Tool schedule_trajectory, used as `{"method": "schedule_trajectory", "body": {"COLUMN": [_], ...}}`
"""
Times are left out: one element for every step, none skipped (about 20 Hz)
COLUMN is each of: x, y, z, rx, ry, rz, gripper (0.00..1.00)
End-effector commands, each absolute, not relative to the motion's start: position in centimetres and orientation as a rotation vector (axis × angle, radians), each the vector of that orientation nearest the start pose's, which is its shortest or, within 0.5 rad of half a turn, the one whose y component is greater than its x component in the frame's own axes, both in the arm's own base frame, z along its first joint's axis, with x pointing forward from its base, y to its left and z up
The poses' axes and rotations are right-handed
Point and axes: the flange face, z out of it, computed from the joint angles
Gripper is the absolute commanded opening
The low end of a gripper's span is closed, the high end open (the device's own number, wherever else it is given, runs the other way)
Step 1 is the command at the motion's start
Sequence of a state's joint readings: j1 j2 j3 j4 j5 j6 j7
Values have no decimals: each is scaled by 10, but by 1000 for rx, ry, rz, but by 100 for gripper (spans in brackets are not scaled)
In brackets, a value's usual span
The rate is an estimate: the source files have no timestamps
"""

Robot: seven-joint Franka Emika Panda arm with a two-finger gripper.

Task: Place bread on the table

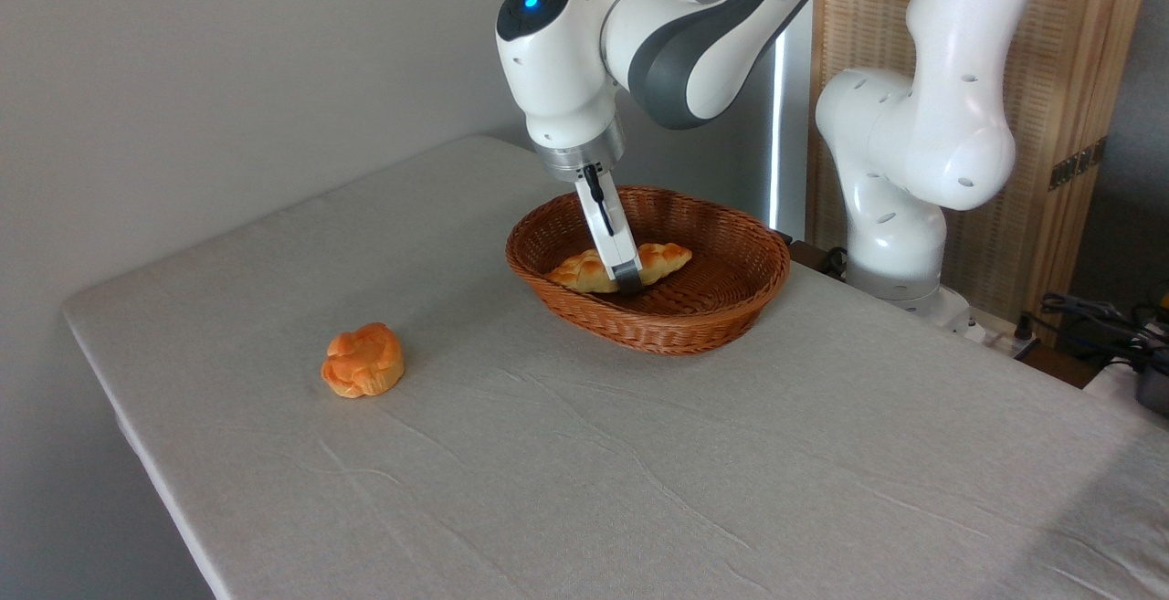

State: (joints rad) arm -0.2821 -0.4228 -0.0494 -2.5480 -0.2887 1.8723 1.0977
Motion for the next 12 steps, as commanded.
{"method": "schedule_trajectory", "body": {"x": [349, 349, 349, 350, 350, 350, 350, 351, 351, 351, 351, 351], "y": [-141, -140, -140, -139, -139, -139, -138, -137, -137, -137, -137, -137], "z": [395, 396, 396, 396, 396, 396, 398, 399, 400, 400, 400, 400], "rx": [-2777, -2778, -2778, -2782, -2781, -2790, -2809, -2842, -2864, -2866, -2868, -2869], "ry": [2073, 2072, 2071, 2068, 2068, 2057, 2034, 2008, 1994, 1992, 1987, 1987], "rz": [200, 197, 197, 196, 194, 195, 188, 176, 167, 170, 169, 171], "gripper": [37, 37, 37, 37, 37, 37, 37, 37, 37, 37, 37, 37]}}
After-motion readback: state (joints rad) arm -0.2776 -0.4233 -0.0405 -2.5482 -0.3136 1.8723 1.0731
